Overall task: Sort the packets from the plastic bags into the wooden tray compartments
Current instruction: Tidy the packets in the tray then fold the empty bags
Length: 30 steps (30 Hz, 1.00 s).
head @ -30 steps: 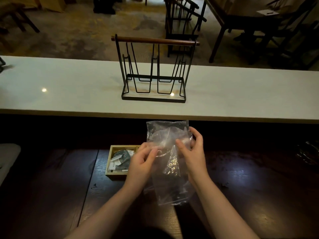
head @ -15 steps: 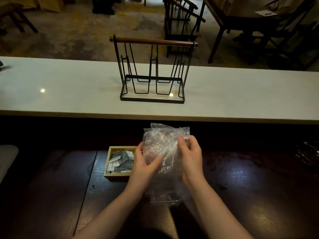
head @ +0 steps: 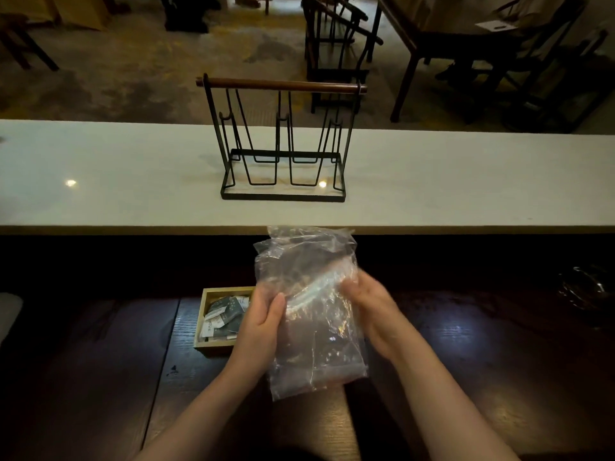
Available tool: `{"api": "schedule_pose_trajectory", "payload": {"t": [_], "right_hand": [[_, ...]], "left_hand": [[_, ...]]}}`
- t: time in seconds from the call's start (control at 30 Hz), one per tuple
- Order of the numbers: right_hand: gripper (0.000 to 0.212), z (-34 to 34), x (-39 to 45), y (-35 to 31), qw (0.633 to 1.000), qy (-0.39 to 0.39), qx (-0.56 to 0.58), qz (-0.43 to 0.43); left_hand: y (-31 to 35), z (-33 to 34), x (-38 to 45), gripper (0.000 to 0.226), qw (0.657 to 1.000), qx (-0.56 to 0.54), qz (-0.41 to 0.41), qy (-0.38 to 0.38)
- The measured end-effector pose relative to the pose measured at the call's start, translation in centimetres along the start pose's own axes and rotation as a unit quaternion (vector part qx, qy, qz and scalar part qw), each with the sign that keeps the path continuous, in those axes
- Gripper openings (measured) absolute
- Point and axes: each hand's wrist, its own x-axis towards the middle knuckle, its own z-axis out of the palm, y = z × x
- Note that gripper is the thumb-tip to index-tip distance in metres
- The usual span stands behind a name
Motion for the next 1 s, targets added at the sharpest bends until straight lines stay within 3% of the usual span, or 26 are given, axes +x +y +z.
{"api": "schedule_pose_trajectory", "payload": {"t": [0.1,0.17,0.33,0.47,0.57,0.67,0.77,0.87,1.0], "right_hand": [[0.035,0.2,-0.6,0.7,0.996,-0.019,-0.085,0.026],[0.032,0.2,-0.9,0.6,0.997,-0.005,-0.074,0.020],[0.039,-0.4,-1.2,-0.4,0.999,-0.035,-0.039,0.007],[0.029,-0.5,-0.9,-0.7,0.998,-0.016,-0.053,-0.039],[0.044,-0.7,-0.6,-0.4,0.993,-0.007,-0.094,-0.076],[0.050,-1.1,-0.1,0.1,0.971,0.012,-0.204,-0.124],[0.039,-0.9,0.4,0.3,0.937,0.010,-0.302,-0.175],[0.034,-0.5,0.5,0.6,0.908,-0.012,-0.357,-0.219],[0.044,-0.8,0.5,0.8,0.924,0.030,-0.325,-0.198]], "left_hand": [[0.7,-0.2,0.0,0.015,1.000,-0.011,0.021,0.000],[1.1,-0.5,0.0,0.015,0.998,-0.040,0.003,-0.045],[1.7,-1.7,0.3,0.044,0.988,-0.058,-0.035,-0.139],[2.3,-2.0,0.5,0.032,0.982,-0.115,-0.082,-0.127],[2.0,-2.3,0.6,0.035,0.978,-0.140,-0.105,-0.114],[1.3,-2.6,1.2,0.030,0.951,-0.231,-0.171,-0.114],[0.8,-2.6,1.1,0.038,0.946,-0.166,-0.234,-0.153],[0.0,-2.2,0.7,0.068,0.944,-0.087,-0.258,-0.185],[-0.6,-2.0,0.6,0.053,0.941,-0.060,-0.261,-0.205]]}}
